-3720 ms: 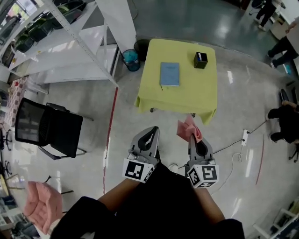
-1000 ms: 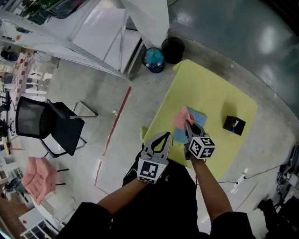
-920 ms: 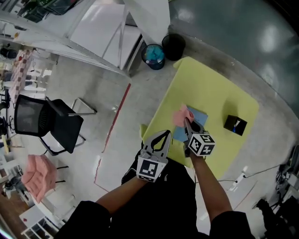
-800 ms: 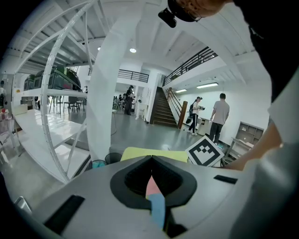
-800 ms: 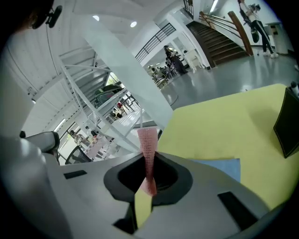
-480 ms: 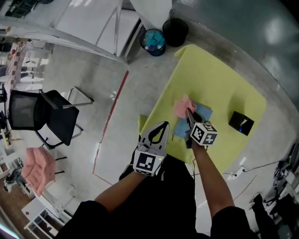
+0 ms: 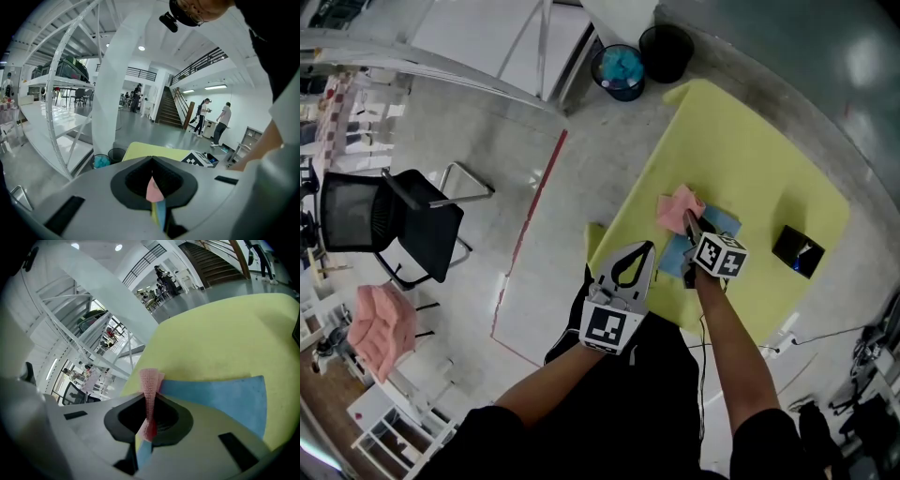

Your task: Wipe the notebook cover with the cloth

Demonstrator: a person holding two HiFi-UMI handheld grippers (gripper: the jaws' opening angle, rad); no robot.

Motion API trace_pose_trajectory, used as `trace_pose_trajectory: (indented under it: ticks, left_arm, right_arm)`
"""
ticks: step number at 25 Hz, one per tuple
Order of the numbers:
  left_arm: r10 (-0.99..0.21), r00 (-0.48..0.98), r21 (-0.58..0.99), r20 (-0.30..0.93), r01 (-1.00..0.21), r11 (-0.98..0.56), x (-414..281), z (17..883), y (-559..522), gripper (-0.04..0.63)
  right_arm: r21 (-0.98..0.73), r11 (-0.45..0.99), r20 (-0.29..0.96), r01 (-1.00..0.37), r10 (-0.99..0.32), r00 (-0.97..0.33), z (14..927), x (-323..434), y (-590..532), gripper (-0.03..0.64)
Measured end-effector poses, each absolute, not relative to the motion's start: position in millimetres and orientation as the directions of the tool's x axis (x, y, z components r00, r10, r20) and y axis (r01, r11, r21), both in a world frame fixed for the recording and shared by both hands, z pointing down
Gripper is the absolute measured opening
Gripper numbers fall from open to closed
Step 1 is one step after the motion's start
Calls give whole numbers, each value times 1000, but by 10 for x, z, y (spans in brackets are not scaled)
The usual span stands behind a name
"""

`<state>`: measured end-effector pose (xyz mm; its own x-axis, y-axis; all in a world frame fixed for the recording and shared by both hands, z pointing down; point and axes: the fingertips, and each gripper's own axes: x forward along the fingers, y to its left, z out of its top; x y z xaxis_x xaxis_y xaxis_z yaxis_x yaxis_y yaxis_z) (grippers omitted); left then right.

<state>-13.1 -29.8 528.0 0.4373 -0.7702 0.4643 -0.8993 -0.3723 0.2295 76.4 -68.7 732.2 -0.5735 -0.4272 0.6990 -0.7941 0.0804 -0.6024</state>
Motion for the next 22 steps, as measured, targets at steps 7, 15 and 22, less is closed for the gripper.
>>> trace_pose_trajectory:
  ticks: [7, 15, 22]
  left_arm:
    - [-755, 448, 241, 479, -894, -377, -98, 5337, -245, 8]
    - [-731, 472, 272, 493, -882, -386, -26, 5295, -198, 8]
    - [-726, 473, 261, 499, -881, -394, -7, 5279, -189, 8]
  right_arm:
    - [-647, 21, 692, -763, -404, -598, 7461, 755, -710, 38]
    - [-606, 4, 738, -796, -372, -563, 7420, 801, -739, 38]
    - [-579, 42, 764, -814, -321, -560, 7411, 840, -747, 38]
